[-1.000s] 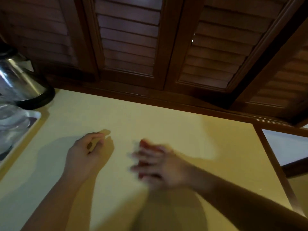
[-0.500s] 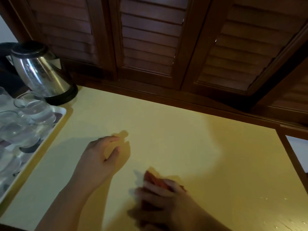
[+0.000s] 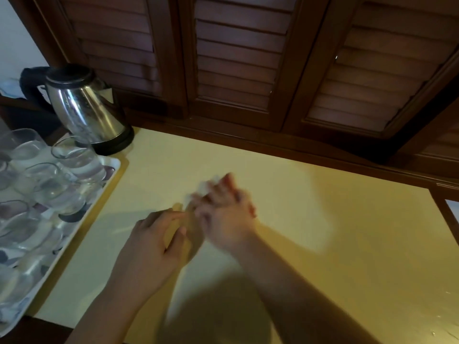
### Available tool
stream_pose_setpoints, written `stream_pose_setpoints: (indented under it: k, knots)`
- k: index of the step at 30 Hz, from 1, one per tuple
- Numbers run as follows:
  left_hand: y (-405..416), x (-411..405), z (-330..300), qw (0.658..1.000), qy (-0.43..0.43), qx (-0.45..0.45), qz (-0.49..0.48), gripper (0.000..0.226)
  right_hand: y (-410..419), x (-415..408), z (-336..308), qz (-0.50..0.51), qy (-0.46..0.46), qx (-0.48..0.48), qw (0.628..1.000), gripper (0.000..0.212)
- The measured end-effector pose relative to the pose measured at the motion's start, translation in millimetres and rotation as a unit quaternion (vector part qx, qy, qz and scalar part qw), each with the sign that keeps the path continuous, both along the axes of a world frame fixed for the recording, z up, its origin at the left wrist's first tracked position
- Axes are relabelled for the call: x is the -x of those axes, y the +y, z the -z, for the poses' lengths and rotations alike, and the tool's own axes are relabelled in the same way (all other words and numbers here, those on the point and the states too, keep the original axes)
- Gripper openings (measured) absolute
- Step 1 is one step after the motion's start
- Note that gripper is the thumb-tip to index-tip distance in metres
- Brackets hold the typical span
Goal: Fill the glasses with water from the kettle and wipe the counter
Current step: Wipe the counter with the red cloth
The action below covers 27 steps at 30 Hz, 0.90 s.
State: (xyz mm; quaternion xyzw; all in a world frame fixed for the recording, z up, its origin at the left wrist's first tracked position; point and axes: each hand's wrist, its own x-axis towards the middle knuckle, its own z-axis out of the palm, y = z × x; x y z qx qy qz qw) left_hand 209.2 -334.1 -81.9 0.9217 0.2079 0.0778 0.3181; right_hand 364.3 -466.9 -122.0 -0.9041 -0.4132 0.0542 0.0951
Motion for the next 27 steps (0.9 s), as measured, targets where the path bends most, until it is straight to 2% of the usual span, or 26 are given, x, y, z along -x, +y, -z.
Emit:
stream_pose_setpoints:
  k: [2, 4, 6, 8, 10, 13, 16, 18, 19, 22, 23, 26, 27]
  knots:
    - [9, 5, -5, 1.0, -0.007, -0.023, -0.017, 0.036, 9, 64, -3, -0.146, -0.002, 0.037, 0.989, 0.041]
    - [18, 12, -11, 1.0, -0.014, -0.015, -0.021, 0.037, -14, 105, -7, -0.275, -0.017, 0.007, 0.961, 0.032]
    - [25, 21, -15, 1.0, -0.027, 0.001, -0.009, 0.038, -50, 104, -9, -0.345, 0.032, -0.01, 0.938, 0.041]
    - [30, 28, -19, 0.999, -0.038, -0.001, -0.001, 0.039, -75, 69, -6, -0.314, 0.01, -0.051, 0.948, 0.041]
    - [31, 31, -24, 0.999, -0.04, -0.011, 0.006, 0.041, -75, 24, -6, -0.181, -0.044, -0.037, 0.982, 0.045]
    - [29, 35, -34, 0.999, -0.048, -0.011, 0.014, 0.042, -21, -33, -15, 0.032, -0.009, 0.029, 0.999, 0.055]
    - [26, 40, -42, 0.998, -0.051, 0.003, 0.043, 0.044, 68, -47, -16, 0.12, -0.001, 0.044, 0.992, 0.058]
    - [23, 42, -47, 0.997, -0.048, 0.002, 0.062, 0.044, 123, -23, -12, 0.098, 0.03, 0.032, 0.994, 0.063]
    - [22, 42, -49, 0.996, -0.047, -0.003, 0.07, 0.044, 137, -6, -8, 0.048, 0.035, 0.048, 0.997, 0.067]
    - [22, 41, -53, 0.995, -0.055, -0.022, 0.082, 0.043, 126, 8, 2, -0.13, 0.025, 0.118, 0.984, 0.096]
    - [24, 42, -53, 0.995, -0.055, -0.018, 0.077, 0.043, 111, -2, 5, -0.143, 0.011, 0.101, 0.985, 0.095]
    - [29, 46, -51, 0.996, -0.063, -0.008, 0.065, 0.04, 61, -15, 4, -0.181, -0.054, -0.037, 0.981, 0.06]
    - [30, 49, -50, 0.996, -0.067, -0.005, 0.061, 0.041, 48, -18, 5, -0.198, -0.072, -0.052, 0.976, 0.053]
